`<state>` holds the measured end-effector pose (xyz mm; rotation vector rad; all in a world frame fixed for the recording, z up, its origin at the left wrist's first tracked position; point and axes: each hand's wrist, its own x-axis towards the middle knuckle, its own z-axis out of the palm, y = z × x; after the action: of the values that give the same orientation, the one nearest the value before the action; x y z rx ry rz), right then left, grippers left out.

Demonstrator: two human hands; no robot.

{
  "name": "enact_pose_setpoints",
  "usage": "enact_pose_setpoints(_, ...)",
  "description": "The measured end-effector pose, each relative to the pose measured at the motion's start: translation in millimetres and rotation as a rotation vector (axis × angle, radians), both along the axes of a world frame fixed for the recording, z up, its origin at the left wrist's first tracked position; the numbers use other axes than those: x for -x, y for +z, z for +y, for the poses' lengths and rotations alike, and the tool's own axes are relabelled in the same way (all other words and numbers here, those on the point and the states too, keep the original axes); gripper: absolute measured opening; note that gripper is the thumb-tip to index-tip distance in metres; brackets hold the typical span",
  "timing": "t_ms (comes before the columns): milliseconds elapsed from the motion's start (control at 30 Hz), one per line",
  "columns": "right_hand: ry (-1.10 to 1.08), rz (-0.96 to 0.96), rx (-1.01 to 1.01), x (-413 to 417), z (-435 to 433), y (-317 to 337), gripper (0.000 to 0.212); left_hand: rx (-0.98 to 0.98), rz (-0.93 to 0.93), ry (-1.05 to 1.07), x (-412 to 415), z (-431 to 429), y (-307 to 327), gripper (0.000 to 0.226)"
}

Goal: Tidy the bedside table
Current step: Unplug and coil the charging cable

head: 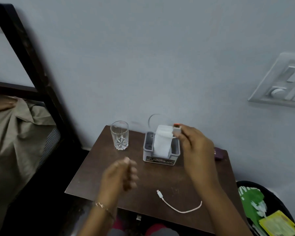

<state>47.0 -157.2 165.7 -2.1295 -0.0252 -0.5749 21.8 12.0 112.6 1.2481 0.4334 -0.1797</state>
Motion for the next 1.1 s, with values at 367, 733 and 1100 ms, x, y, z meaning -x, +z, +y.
enact_pose_setpoints(367, -0.068, 0.107, -1.084, 53, -21, 18, 0.021, 0.882, 0.120, -0.109, 8, -91, 33, 0.043)
enact_pose_setpoints(733, 0.005, 0.319, -1.008, 92, -36, -6, 0.016, 0.328, -0.200, -0.243, 14, -68, 69, 0.023)
enact_pose_setpoints(1100, 0.156, 0.250, -0.569, 87, -41, -4, 0.028, -0.351, -0.434, -0.553, 12, -50, 104, 0.022)
